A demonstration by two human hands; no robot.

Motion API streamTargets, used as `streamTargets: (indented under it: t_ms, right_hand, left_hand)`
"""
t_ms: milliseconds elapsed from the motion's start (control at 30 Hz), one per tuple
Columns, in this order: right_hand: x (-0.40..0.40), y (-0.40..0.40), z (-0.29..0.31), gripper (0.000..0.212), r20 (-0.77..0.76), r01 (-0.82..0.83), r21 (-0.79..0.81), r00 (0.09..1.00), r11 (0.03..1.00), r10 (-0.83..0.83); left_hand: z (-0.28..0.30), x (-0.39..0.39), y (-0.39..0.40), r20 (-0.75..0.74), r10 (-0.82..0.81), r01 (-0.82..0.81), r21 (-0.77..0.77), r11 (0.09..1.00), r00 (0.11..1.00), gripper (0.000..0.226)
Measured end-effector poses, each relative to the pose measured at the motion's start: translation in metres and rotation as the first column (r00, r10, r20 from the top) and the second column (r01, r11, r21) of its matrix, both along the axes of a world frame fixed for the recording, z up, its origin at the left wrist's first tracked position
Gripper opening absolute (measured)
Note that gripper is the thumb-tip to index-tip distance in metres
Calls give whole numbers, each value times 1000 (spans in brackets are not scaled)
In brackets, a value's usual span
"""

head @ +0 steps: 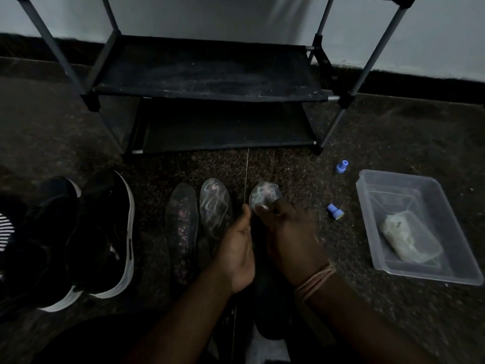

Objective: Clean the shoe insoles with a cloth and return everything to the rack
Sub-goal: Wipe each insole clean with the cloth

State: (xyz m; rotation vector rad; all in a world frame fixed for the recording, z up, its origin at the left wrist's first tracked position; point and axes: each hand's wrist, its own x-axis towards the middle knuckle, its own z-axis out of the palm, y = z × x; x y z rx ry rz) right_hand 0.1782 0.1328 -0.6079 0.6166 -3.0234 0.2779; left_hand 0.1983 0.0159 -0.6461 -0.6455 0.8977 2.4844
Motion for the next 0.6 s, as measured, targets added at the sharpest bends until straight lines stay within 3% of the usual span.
streamTargets:
  t_ms: [67,167,367,500,600]
  right_hand:
    - [3,-2,0,38,-26,-38,40,999,998,39]
    - [4,-4,0,45,4,-137,-30,991,990,137]
    - [3,-2,-1,46,0,36,70,999,997,-37]
    - [1,-1,-1,41,74,-82,-2,994,997,82]
    - [2,-2,-1,32,70,-75,-69,994,995,80]
  left_hand:
    - [1,1,-1,12,20,-20,14,1000,1000,58]
    - [0,0,-8,29,63,-65,79,995,998,56]
    - [2,1,2,17,31,-32,96,995,999,45]
    - [-1,-1,-3,69,73,-84,171,982,995,53]
    - [-4,-2,-5,67,74,-85,176,981,995,51]
